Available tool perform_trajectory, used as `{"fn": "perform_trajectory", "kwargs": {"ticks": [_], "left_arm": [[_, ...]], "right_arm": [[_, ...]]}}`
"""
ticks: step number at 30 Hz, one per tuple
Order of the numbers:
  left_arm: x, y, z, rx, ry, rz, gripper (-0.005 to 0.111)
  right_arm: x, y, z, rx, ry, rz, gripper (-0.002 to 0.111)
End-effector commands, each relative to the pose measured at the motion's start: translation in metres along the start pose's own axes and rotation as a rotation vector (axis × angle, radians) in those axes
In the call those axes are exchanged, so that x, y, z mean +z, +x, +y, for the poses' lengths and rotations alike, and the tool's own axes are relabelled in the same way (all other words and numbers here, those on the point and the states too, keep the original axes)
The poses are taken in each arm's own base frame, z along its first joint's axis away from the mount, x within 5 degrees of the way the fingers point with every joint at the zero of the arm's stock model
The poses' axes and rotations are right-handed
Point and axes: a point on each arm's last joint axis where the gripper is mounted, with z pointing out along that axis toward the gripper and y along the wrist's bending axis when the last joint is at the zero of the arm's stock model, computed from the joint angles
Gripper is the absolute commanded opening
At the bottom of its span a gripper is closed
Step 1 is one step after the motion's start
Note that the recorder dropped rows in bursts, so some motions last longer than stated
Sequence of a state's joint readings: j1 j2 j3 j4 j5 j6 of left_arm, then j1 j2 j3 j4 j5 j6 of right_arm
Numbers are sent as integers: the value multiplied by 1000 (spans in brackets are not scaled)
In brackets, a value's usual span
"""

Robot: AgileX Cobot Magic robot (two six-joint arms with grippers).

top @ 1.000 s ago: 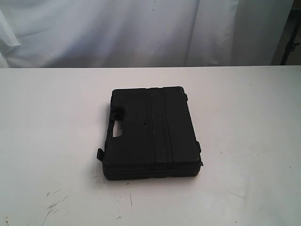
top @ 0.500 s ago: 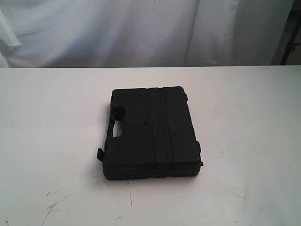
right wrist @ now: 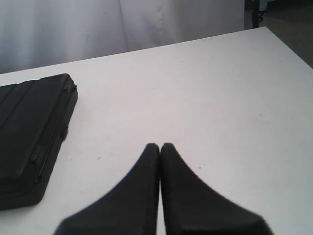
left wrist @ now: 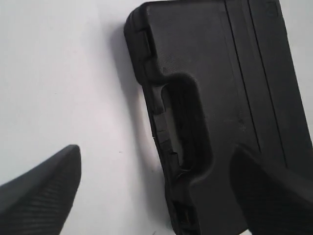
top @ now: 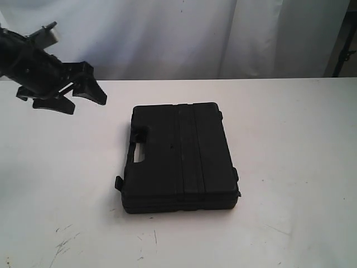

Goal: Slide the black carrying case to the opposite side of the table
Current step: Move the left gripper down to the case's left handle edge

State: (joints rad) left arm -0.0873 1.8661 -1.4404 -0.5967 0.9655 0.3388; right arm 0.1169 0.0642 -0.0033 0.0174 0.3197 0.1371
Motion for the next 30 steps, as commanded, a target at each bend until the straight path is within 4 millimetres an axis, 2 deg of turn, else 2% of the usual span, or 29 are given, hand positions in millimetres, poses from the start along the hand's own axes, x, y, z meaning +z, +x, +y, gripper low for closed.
{"fn": "perform_trajectory", "kwargs": {"ticks": [1, 6, 12, 16, 30], "left_arm": [[22, -4, -28, 28, -93, 97, 78], [44, 2, -44, 11, -161, 156, 78], [76, 12, -52, -22, -165, 237, 78], [91, 16, -50, -49, -167, 270, 78], [120, 21, -34, -78, -208, 302, 78]], "right_arm": [[0, 0, 0, -2, 5, -9, 0], [0, 0, 0, -2, 5, -9, 0], [0, 0, 0, -2, 5, -9, 0], [0, 0, 0, -2, 5, -9, 0], [0, 0, 0, -2, 5, -9, 0]]}}
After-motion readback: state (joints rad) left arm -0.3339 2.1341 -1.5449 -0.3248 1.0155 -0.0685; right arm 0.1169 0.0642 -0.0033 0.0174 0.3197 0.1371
